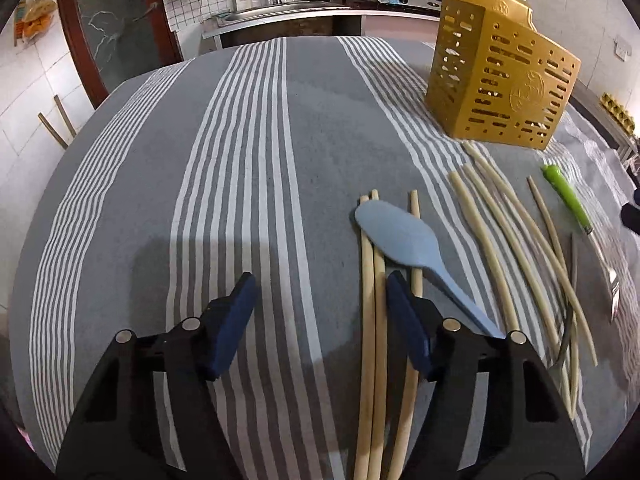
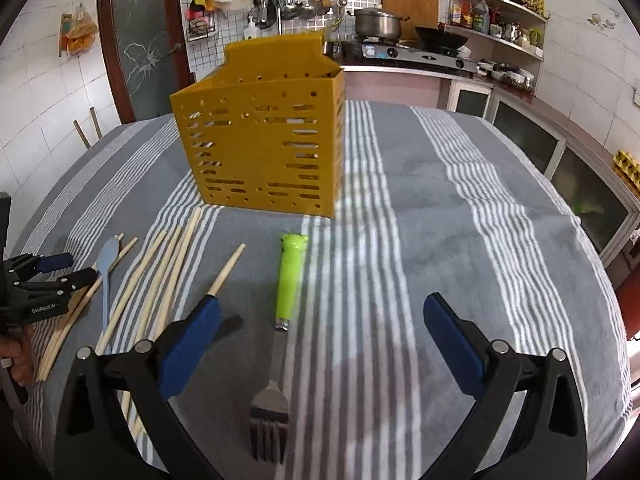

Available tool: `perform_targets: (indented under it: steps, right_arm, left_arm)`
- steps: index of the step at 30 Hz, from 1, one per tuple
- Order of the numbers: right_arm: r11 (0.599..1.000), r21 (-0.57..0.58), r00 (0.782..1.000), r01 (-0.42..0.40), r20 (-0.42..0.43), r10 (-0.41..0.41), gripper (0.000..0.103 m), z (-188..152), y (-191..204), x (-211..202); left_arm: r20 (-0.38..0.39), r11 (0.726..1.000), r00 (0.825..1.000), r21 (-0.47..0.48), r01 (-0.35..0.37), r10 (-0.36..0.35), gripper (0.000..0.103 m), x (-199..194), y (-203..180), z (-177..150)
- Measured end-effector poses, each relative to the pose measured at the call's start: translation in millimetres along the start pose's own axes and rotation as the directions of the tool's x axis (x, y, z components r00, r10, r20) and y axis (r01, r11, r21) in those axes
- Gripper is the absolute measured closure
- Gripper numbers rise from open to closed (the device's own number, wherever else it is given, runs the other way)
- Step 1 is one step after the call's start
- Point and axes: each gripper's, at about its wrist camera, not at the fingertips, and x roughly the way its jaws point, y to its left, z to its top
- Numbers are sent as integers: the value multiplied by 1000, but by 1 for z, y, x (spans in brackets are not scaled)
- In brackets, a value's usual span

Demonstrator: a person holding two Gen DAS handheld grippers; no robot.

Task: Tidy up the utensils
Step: 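Lower the left tool and close it on a wooden chopstick while the right tool grasps another chopstick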

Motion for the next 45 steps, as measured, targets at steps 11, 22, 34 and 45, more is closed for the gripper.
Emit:
perform_targets:
  steps: [11, 22, 34, 45]
  right_arm:
    - [999, -28, 999, -26, -29, 25, 4, 14, 31, 21]
    - [1000, -27, 992, -12, -128, 9, 55, 17, 62, 60]
    - [996, -81, 971, -37, -240, 17, 86, 21, 90, 80]
    - [982, 83, 964, -168, -194, 181, 97, 38, 70, 64]
  left_arm:
    - [-12, 998, 999, -28, 48, -48, 43, 10, 13, 13]
    - [-8, 999, 1000, 33, 20, -19, 62, 23, 0, 23]
    - [-56, 996, 998, 80, 46, -42, 87, 36, -7, 35]
    - [-59, 995, 994, -36, 92, -94, 99, 32, 10, 56]
